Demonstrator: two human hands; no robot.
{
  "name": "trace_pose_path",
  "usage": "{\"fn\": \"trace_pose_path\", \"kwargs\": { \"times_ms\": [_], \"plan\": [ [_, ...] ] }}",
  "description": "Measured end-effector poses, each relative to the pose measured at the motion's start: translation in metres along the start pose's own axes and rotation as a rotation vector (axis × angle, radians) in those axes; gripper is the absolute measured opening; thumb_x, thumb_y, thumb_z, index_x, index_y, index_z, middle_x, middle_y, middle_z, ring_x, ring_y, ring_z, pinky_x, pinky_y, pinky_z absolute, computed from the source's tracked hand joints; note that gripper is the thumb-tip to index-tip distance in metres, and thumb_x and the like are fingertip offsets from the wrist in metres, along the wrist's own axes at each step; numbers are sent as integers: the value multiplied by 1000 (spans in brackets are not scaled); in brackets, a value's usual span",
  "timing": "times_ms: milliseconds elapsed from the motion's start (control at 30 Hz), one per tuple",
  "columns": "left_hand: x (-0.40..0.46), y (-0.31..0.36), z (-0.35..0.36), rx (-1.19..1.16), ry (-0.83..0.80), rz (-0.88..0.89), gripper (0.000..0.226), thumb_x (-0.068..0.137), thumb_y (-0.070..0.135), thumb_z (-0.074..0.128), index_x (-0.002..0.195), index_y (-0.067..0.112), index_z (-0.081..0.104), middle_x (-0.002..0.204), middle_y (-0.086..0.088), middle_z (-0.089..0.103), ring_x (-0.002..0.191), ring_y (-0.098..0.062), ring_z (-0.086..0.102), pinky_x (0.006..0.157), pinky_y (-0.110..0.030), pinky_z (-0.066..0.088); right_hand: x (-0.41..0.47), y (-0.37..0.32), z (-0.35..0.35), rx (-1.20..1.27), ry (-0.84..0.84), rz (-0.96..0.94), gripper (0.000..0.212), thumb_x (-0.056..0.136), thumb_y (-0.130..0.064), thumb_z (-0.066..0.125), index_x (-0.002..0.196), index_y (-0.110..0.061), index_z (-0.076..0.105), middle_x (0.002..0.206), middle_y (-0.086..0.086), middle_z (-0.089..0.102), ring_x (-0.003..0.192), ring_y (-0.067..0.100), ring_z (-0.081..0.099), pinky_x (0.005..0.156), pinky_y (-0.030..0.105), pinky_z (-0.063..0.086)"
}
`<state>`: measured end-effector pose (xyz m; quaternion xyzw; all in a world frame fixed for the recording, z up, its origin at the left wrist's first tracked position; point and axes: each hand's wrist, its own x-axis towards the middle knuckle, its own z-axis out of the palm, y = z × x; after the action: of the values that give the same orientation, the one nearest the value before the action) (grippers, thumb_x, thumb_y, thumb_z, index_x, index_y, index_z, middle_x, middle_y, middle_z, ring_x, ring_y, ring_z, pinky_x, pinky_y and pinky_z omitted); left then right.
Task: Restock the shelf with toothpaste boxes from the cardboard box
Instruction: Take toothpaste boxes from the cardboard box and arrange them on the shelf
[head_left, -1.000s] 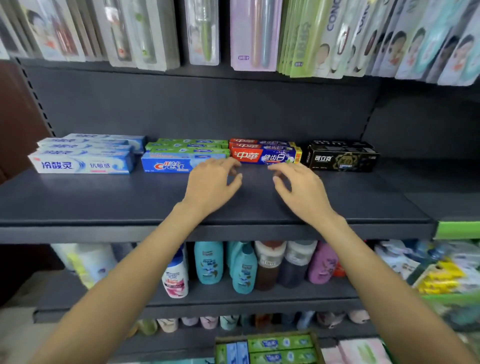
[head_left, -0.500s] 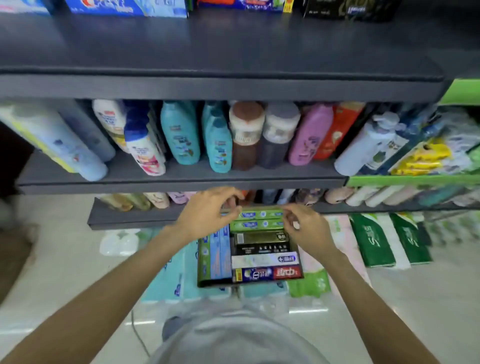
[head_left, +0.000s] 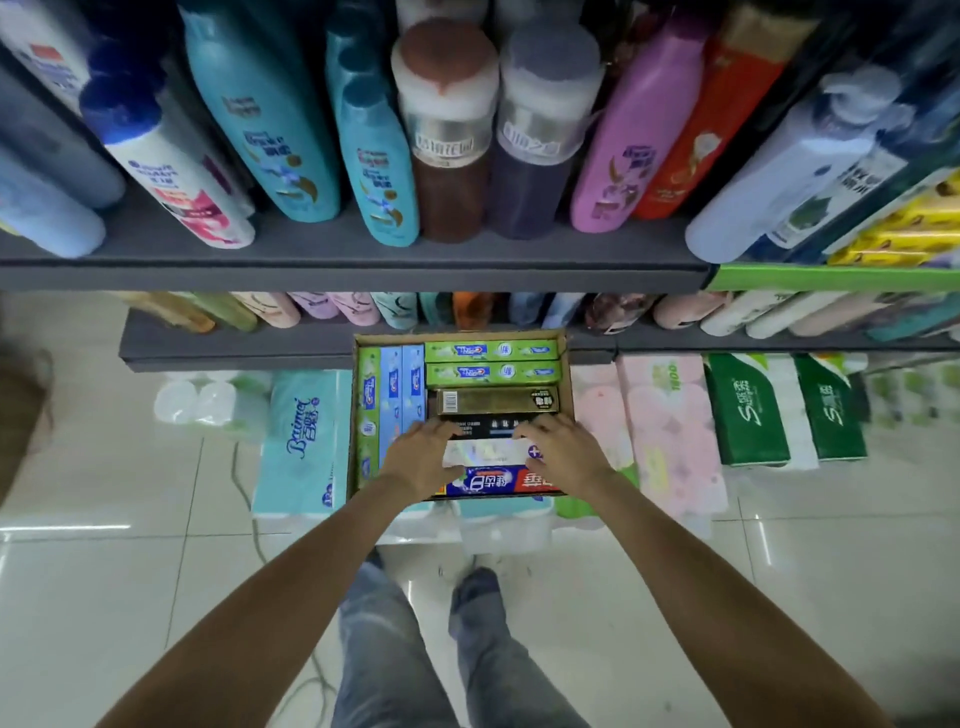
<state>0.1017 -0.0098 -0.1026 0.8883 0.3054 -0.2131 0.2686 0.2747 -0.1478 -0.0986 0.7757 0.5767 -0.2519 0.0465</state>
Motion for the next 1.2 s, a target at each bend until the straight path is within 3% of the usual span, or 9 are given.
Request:
{"fn": "trace_pose_path", "kwargs": {
  "times_ms": [200, 300, 400, 467, 533, 600, 700, 833, 1200],
  "plan": [
    [24, 5, 15, 127, -72, 67, 61, 89, 47, 55, 141, 22, 36, 141, -2, 44, 127, -23, 43, 105, -36, 32, 5, 10, 6, -45, -5, -24, 47, 96, -32, 48, 140, -21, 39, 131, 5, 53, 121, 24, 49, 100, 33, 37],
    [28, 4, 6, 136, -86, 114, 57, 92, 47, 50, 141, 22, 36, 140, -1, 46, 124, -22, 47, 97, -36, 41, -8, 10, 9, 126, 198, 58, 45, 92, -22, 54, 136, -18, 46, 123, 7, 59, 111, 27, 55, 93, 36, 44],
    [20, 6, -5, 186, -29, 165, 53, 95, 48, 43, 139, 21, 36, 137, -1, 48, 121, -22, 48, 92, -36, 44, -35, 4, 6, 295, 531, 212, 35, 81, -9, 66, 115, -12, 61, 99, 8, 67, 86, 28, 63, 71, 34, 53],
    [12, 6, -14, 150, 34, 152, 51, 95, 51, 38, 135, 19, 40, 130, -3, 53, 113, -22, 54, 86, -35, 46, -50, 0, 7, 347, 596, 259, 25, 80, -6, 68, 103, -12, 61, 88, 5, 67, 76, 25, 64, 61, 30, 51],
    [2, 2, -24, 47, 100, 98, 48, 95, 50, 38, 129, 17, 45, 119, -5, 60, 94, -20, 59, 74, -31, 48, -53, -1, 10, 350, 507, 236, 20, 80, -9, 68, 98, -13, 61, 88, 4, 67, 78, 25, 65, 60, 30, 50],
    [-6, -6, -31, -58, 164, 12, 44, 96, 46, 40, 124, 14, 49, 110, -7, 63, 79, -18, 58, 65, -28, 46, -45, -1, 12, 293, 291, 183, 25, 82, -16, 68, 106, -15, 62, 102, 3, 66, 94, 24, 62, 74, 32, 49],
    [-13, -23, -37, -159, 245, -118, 44, 94, 46, 45, 120, 11, 52, 108, -9, 64, 83, -26, 62, 68, -32, 50, -23, 0, 11, 167, -44, 81, 38, 86, -25, 64, 122, -21, 56, 120, 0, 59, 112, 20, 53, 89, 30, 43],
    [-12, -38, -33, -134, 229, -167, 51, 89, 53, 51, 123, 15, 50, 109, -7, 63, 90, -27, 63, 71, -34, 51, 4, 8, 2, 127, -275, -12, 49, 81, -32, 69, 126, -23, 53, 125, 0, 58, 113, 20, 53, 85, 30, 43],
    [-3, -47, -19, -109, 187, -126, 50, 88, 39, 60, 129, 16, 44, 122, -9, 56, 110, -26, 53, 85, -38, 48, 22, 12, -6, 68, -402, -126, 47, 83, -35, 69, 127, -25, 56, 125, 1, 60, 112, 20, 54, 82, 30, 43]
  ]
}}
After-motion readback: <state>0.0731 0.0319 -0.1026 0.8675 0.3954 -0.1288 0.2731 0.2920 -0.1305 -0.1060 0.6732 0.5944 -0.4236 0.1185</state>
